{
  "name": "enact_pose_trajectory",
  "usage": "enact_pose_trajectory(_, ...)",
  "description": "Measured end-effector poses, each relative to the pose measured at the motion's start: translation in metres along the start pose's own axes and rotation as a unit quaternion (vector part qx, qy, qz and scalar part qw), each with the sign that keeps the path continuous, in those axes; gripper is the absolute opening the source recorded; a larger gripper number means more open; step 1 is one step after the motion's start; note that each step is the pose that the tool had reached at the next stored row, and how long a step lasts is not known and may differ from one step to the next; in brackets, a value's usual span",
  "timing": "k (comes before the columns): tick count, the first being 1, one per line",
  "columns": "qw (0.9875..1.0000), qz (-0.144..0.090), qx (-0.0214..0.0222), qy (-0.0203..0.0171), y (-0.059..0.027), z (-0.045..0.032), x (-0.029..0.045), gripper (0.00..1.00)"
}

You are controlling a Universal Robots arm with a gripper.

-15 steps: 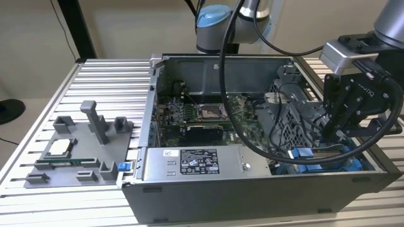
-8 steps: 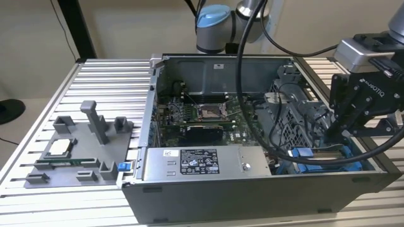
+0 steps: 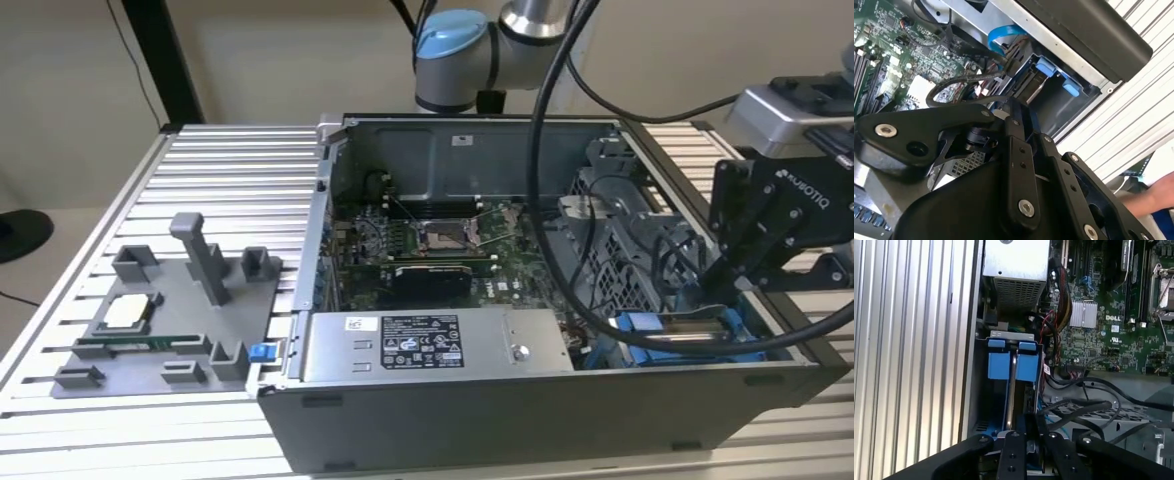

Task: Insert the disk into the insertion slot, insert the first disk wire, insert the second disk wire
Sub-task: 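Insert the first disk wire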

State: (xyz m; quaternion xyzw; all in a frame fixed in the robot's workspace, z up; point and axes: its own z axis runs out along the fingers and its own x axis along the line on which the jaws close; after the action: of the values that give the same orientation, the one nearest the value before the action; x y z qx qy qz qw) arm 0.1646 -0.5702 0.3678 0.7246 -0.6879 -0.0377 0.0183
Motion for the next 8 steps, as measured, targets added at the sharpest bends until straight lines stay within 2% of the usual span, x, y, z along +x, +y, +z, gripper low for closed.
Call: enact_pose_trajectory(8, 1.0, 0.001, -0.0039, -0.0038, -0.0096, 0.0086, 0.0011, 0.0)
